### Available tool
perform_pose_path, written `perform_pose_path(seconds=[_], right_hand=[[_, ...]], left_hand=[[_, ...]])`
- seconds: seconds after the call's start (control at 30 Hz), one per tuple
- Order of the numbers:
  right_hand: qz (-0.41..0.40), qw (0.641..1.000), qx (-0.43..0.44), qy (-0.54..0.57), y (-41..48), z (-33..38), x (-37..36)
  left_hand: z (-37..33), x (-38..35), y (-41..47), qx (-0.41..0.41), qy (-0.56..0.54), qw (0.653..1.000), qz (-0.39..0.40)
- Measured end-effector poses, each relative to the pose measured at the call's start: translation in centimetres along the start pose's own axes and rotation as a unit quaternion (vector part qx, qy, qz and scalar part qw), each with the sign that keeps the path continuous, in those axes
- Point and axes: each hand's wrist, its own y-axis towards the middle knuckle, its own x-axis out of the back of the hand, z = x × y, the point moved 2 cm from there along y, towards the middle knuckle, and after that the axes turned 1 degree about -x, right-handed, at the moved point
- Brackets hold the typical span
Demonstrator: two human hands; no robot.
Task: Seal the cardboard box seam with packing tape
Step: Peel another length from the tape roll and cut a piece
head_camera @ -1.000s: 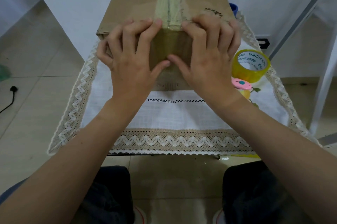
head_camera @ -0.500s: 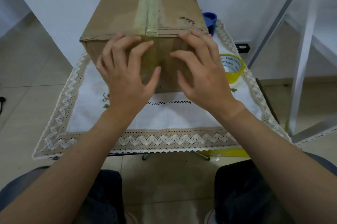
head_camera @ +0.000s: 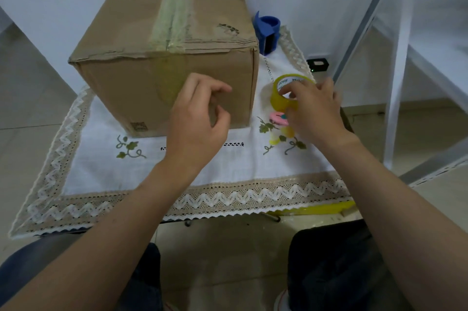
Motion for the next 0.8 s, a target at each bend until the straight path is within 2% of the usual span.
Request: perform_pose_path(seconds=[0.07, 0.2, 0.33, 0.4, 0.53, 0.8], right_hand=[[0.008, 1.0, -0.008, 0.014, 0.3, -0.1, -0.2], [-0.049, 0.998, -0.005, 0.049, 0.3, 0.6, 0.4], [-0.087, 0.983, -0.012, 0.163, -0.9, 2.0, 2.0], [-0.087, 0.974, -0.005, 0.21, -1.8, 2.9, 2.8], [-0.089, 0.961, 0.014, 0.26, -2.9, 4.9, 3.6], [0.017, 0.892, 0.004, 0.452, -5.8, 8.9, 3.1]], left_hand=[[-0.1, -0.3, 0.0, 0.015, -0.011, 1.0, 0.015], [-0.3, -0.6, 0.1, 0.048, -0.037, 0.998, 0.031], [-0.7, -0.6, 0.3, 0.079, -0.062, 0.994, 0.048], [-1.0, -0.7, 0.3, 0.12, -0.089, 0.986, 0.072], [-1.0, -0.7, -0.6, 0.262, -0.183, 0.94, 0.118], [-1.0, 2.5, -2.3, 0.383, -0.3, 0.867, 0.112]])
